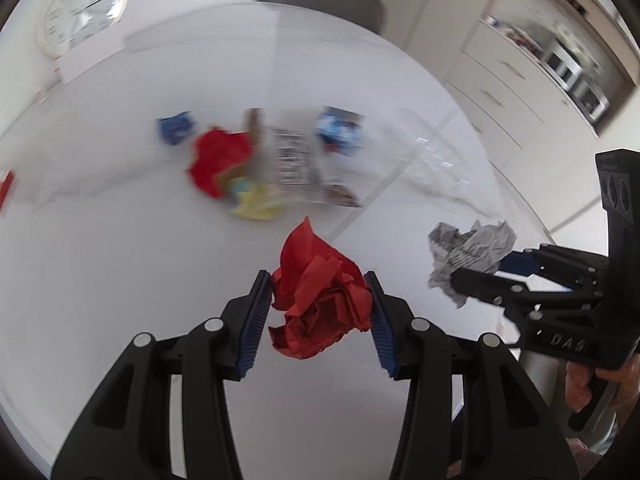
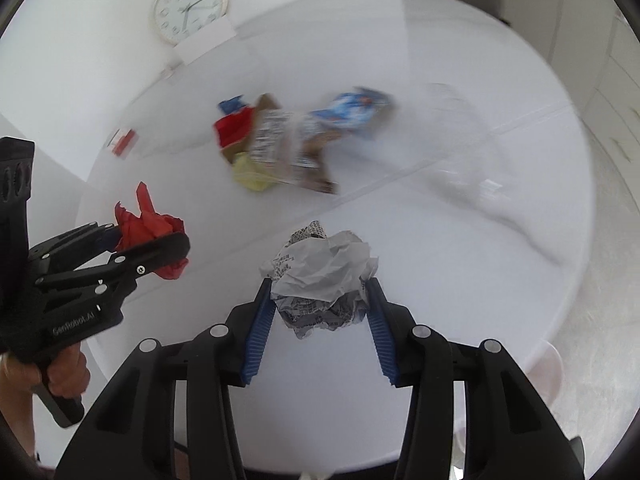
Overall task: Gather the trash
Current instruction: 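Drop the crumpled paper into the white bin with the right tool while the left tool drops the red tissue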
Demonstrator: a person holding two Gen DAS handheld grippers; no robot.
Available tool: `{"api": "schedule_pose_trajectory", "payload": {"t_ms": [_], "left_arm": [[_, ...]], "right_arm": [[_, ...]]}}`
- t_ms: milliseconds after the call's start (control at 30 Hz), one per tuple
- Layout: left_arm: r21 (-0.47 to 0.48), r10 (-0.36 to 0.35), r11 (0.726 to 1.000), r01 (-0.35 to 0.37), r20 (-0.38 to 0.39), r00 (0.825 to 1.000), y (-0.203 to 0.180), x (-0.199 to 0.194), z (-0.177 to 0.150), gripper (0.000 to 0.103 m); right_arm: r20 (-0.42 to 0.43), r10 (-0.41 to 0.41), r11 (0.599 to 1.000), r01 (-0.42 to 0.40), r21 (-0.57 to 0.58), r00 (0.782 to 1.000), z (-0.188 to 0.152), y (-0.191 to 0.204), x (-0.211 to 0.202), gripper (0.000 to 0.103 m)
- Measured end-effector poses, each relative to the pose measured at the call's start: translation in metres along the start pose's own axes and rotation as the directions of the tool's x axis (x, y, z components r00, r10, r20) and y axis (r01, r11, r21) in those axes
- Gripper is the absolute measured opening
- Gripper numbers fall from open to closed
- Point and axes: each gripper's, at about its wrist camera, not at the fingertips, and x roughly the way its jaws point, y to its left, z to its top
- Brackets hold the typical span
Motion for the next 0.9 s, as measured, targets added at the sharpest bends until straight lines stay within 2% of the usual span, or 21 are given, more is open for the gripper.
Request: {"api": "schedule_pose_trajectory", "payload": {"t_ms": [100,233,333,433,600,667,733,867,900], "left_arm": [[0.069,-0.040,0.997,0.040,-0.014,0.999,-0.040,0.004,0.000,0.046],[0.140,-0.075,0.987,0.078,-0.031,0.997,-0.094,0.012,0.000,0.046],[0.167,-0.090,0.981,0.097,-0.051,0.995,-0.132,0.021,-0.001,0.046],[0.185,-0.101,0.976,0.112,-0.066,0.993,-0.168,0.030,-0.003,0.046],[0.211,-0.087,0.972,0.106,-0.099,0.991,-0.220,0.047,-0.008,0.046],[0.223,-0.085,0.969,0.107,-0.108,0.991,-0.240,0.053,-0.012,0.046],[0.235,-0.080,0.966,0.106,-0.119,0.990,-0.259,0.060,-0.016,0.046],[0.257,-0.071,0.960,0.109,-0.151,0.986,-0.289,0.075,-0.022,0.046],[0.266,-0.075,0.957,0.116,-0.161,0.984,-0.298,0.079,-0.023,0.046]], "right_arm": [[0.026,-0.055,0.996,0.053,0.073,0.998,-0.029,-0.045,-0.035,0.046],[0.007,-0.168,0.978,0.166,0.131,0.986,-0.070,-0.105,-0.063,0.047],[-0.036,-0.203,0.962,0.206,0.177,0.979,-0.101,-0.154,-0.068,0.047],[-0.091,-0.222,0.953,0.236,0.192,0.971,-0.128,-0.196,-0.052,0.048],[-0.184,-0.157,0.959,0.194,0.207,0.970,-0.158,-0.249,0.004,0.052],[-0.214,-0.123,0.964,0.167,0.205,0.969,-0.164,-0.260,0.027,0.060],[-0.250,-0.112,0.967,0.163,0.195,0.962,-0.166,-0.268,0.045,0.073],[-0.249,-0.111,0.966,0.164,0.200,0.962,-0.165,-0.285,0.044,0.079],[-0.234,-0.115,0.964,0.165,0.209,0.966,-0.166,-0.289,0.036,0.084]]}}
